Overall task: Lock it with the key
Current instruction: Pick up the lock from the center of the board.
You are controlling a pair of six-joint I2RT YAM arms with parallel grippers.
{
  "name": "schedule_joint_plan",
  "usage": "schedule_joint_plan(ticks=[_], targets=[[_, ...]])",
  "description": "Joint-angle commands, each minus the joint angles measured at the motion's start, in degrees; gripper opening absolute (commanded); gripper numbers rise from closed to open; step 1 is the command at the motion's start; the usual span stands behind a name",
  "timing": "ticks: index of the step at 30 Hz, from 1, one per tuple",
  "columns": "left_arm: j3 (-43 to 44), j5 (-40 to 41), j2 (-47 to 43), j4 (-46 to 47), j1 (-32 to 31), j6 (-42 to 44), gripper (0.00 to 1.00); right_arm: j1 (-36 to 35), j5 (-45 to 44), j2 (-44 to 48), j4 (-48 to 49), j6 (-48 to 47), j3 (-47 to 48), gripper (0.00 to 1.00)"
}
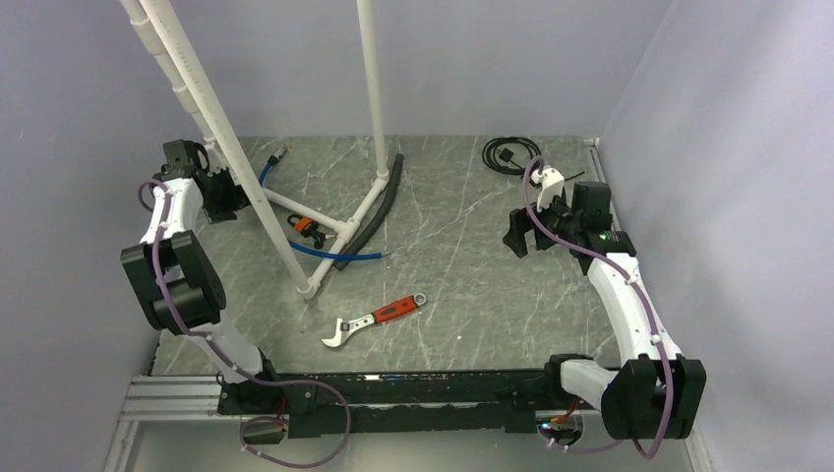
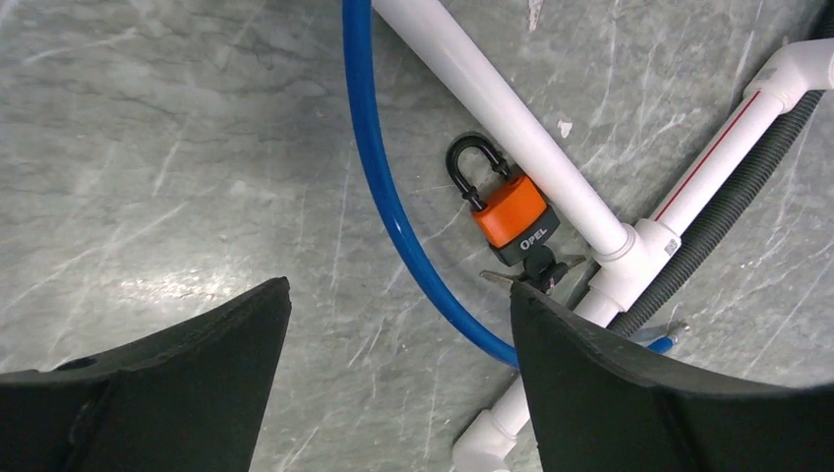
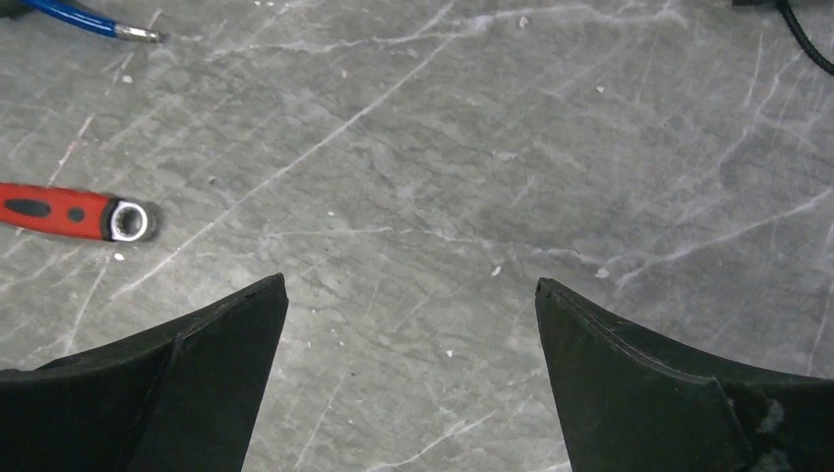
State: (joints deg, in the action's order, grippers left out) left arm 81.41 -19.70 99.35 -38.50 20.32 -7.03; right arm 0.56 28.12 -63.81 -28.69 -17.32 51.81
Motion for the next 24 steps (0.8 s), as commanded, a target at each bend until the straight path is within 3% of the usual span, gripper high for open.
schedule_joint_plan(ticks=[1,14,20,24], targets=[[-1.44,-3.21,2.68,5.07,-0.23,-5.2,0.83,-0.21,3.19,-0.14,3.68,1.85,2.94,1.0],[-11.76,-9.12,6.57,15.01,-0.28,-13.42,0.63,-0.21,3.82,-1.54,4.44,2.65,3.5,1.0],[-12.17,-12.55,9.56,18.26,-0.31,-16.88,0.47,-0.21,5.36,-2.52,4.65,3.7,3.98,1.0],[-11.48,-15.4,11.85,19.08,-0.28,-18.8,0.44,-0.21,4.97,-3.79,4.51,4.58,5.46,1.0]])
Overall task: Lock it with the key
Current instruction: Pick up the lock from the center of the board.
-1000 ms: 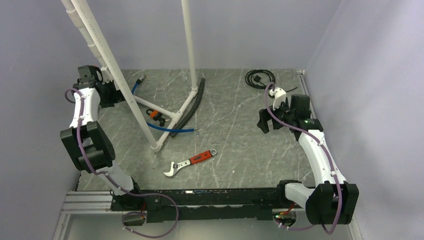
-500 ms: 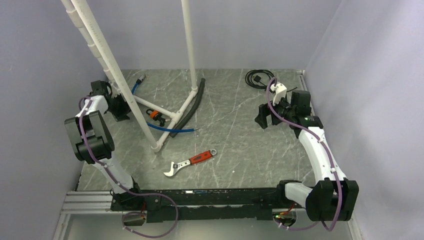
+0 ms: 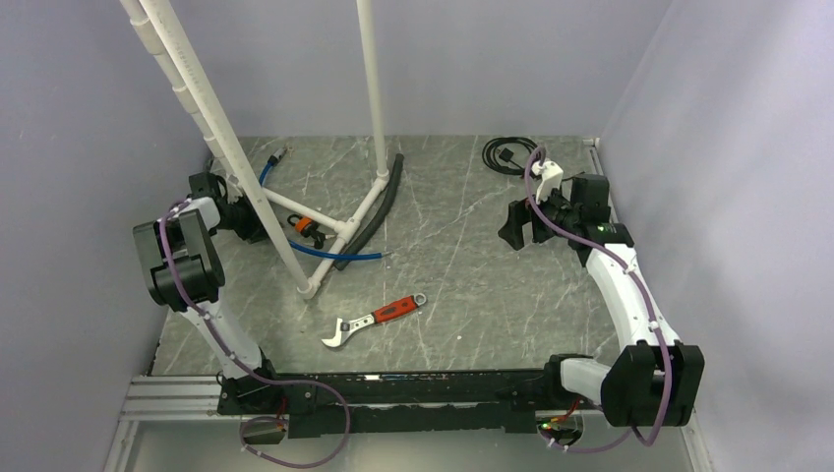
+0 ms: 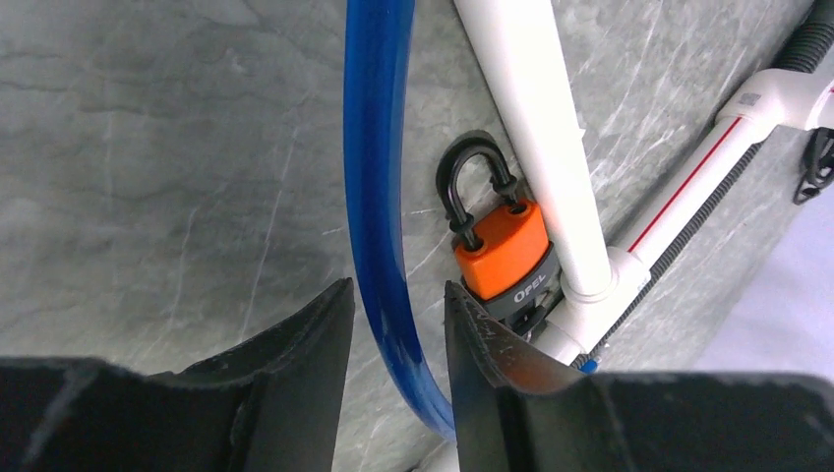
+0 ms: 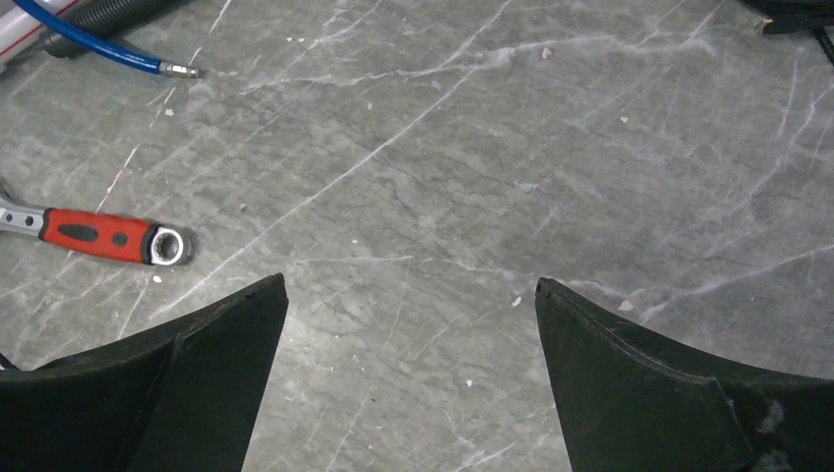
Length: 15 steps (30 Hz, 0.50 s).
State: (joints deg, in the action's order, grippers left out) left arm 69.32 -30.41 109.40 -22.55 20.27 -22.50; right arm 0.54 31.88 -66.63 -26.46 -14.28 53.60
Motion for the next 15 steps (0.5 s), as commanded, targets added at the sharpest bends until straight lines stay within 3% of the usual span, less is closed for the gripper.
schedule_joint_plan(ticks=[1,5,10,15], targets=[[0.48,-5.15,2.04,3.5,-0.26,-3.68,0.42,-0.18,1.17,-1.07,2.43,1.89,3.95,1.0],[0.52,-6.48,2.74,4.42,-0.23,-4.48,0.33,-0.21,1.91,-1.06,3.21,3.81,4.86,1.0],[0.37,-7.8,-0.89,5.83,-0.23,-3.37,0.01,-0.18,3.13,-1.05,4.51,6.1,5.88,1.0],[2.14,-10.22,-5.58,5.13,-0.63,-2.0,0.0,-0.21,4.13,-1.06,5.68,7.03,7.24,1.0]])
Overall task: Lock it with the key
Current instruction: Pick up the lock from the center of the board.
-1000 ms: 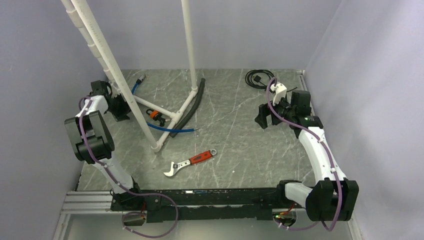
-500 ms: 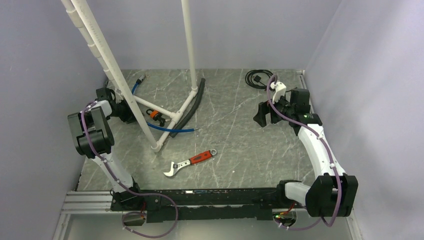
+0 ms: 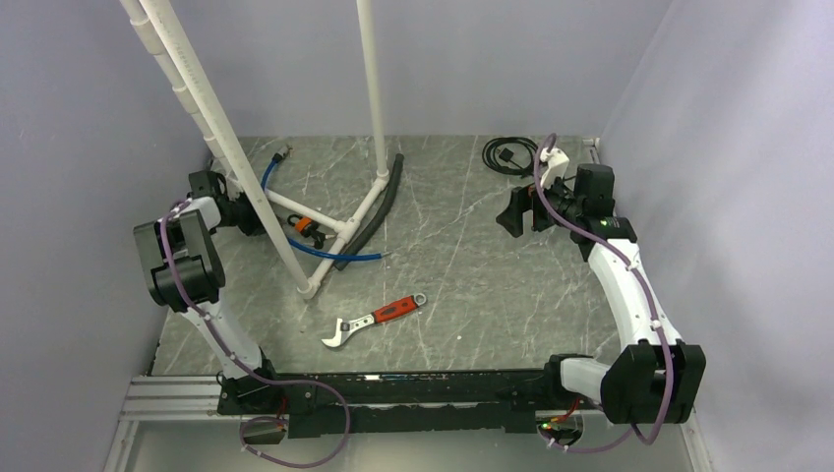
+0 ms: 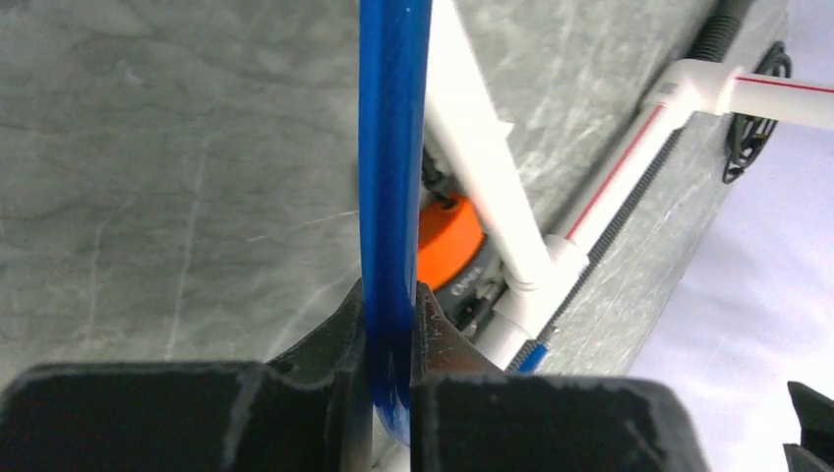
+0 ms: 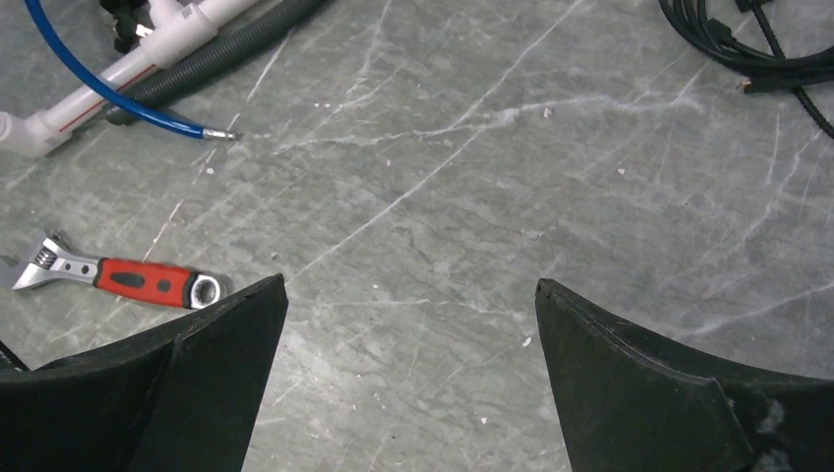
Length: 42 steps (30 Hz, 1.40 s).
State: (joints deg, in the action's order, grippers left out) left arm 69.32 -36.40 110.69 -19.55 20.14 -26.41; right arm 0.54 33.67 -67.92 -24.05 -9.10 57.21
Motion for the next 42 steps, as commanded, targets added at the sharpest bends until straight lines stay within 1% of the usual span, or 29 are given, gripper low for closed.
schedule_joint_plan(ticks=[1,4,9,14,18,21,24,28,33,35,37,39,42], targets=[[2.76,-7.11,-7.58,2.14,-0.72,2.66,0.0,-0.19,2.63,-0.33,2.61,1.93,4.6,1.0],[5.79,-10.87,-10.17,-0.04,-2.42,6.74,0.0,-0.18,3.38,-1.68,1.39,2.71,7.41,1.0],[11.58,-12.98,-13.01,-3.68,-5.29,13.74,0.0,-0.15,7.05,-1.47,3.11,2.29,9.51,1.0],[18.28,-14.77,-13.17,-9.23,-7.9,20.45,0.0,-0.18,13.44,-3.46,0.61,-1.45,13.99,1.0],[22.41,-16.15,-14.08,-13.1,-9.35,26.67,0.0,-0.21,17.91,-5.38,0.69,-3.97,16.86,1.0],[26.13,-17.2,-13.97,-18.38,-10.09,33.42,0.0,-2.62,18.27,-7.28,1.28,-4.86,19.74,1.0],[30.72,-20.34,-12.73,-26.17,-10.17,42.59,0.0,-5.54,18.03,-10.37,0.12,-6.92,24.19,1.0],[33.14,-21.16,-12.24,-30.96,-10.08,48.49,0.0,-10.89,15.46,-14.67,-1.34,-9.22,31.32,1.0],[32.88,-21.91,-14.36,-32.07,-10.12,54.12,0.0,-17.16,13.59,-21.45,-1.34,-8.74,40.53,1.0],[33.34,-22.79,-14.83,-34.35,-10.15,58.46,0.0,-19.53,12.94,-24.68,-0.98,-8.2,44.47,1.0],[33.66,-23.01,-15.15,-35.3,-10.12,60.57,0.0,-21.93,12.45,-27.87,-0.1,-8.75,47.96,1.0],[34.19,-23.59,-14.99,-36.18,-10.12,61.86,0.0,-24.45,11.73,-31.31,0.62,-10.3,51.59,1.0],[34.78,-24.66,-14.85,-37.33,-10.13,63.14,0.0,-28.59,9.26,-37.88,-1.46,-15.99,59.68,0.99]])
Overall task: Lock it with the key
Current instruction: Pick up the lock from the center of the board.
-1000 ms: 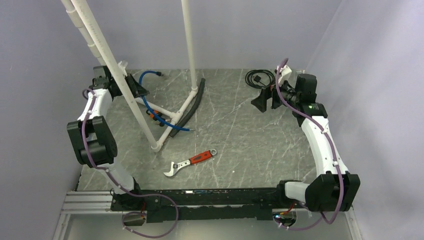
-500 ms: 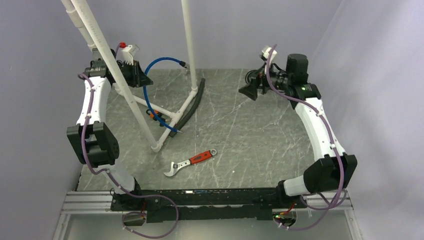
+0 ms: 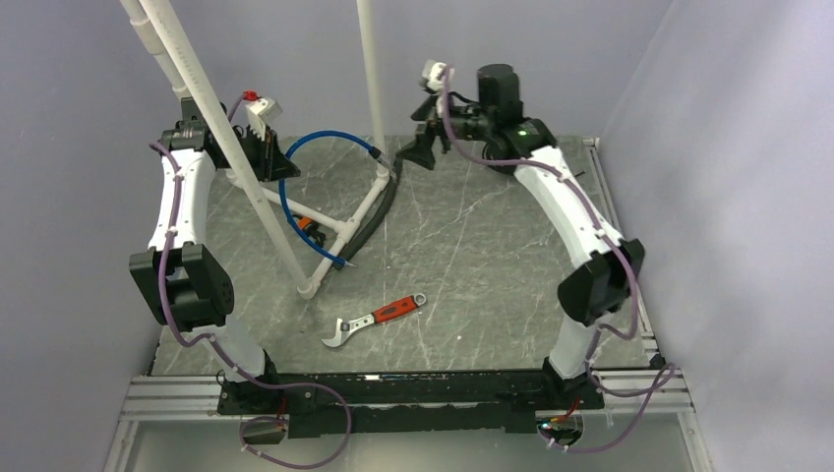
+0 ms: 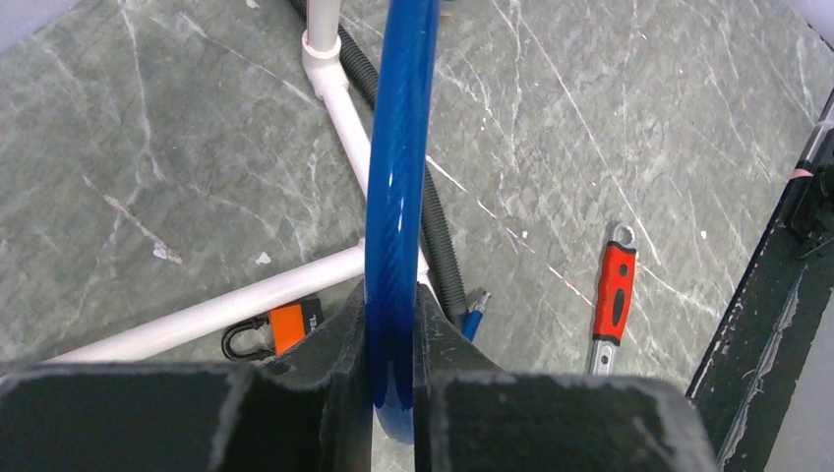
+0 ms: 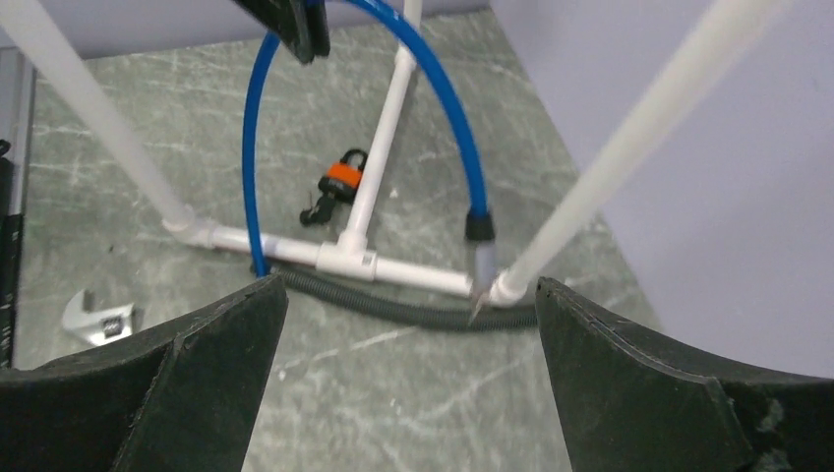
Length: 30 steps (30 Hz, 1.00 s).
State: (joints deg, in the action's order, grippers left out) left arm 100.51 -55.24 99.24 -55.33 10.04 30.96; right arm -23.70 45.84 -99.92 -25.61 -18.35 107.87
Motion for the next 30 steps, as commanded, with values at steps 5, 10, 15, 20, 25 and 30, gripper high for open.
schedule_joint_plan(ticks=[5,10,15,20,25,30], targets=[[3.42,-6.62,-3.75,-3.25,-0.03,8.99,0.0,-9.45,-7.92,-17.46,-2.46,-10.95,23.72,0.99],[1.93,-6.79,-4.71,-3.2,-0.16,10.95,0.0,-13.62,-11.93,-21.17,-0.78,-15.47,25.05,0.96],[1.6,-6.49,-5.34,-4.07,-0.99,13.01,0.0,-16.54,-16.78,-22.74,1.8,-18.09,22.83,0.86],[0.41,-5.86,-5.86,-3.14,-1.87,12.8,0.0,-17.47,-21.6,-24.86,4.08,-16.72,23.64,0.74],[0.05,-6.62,-6.06,-0.93,-1.86,9.8,0.0,-17.69,-26.35,-24.22,5.83,-15.07,20.41,0.53],[-1.17,-5.54,-6.75,4.58,-1.88,2.18,0.04,-17.6,-29.88,-20.84,9.14,-10.51,15.2,0.11]])
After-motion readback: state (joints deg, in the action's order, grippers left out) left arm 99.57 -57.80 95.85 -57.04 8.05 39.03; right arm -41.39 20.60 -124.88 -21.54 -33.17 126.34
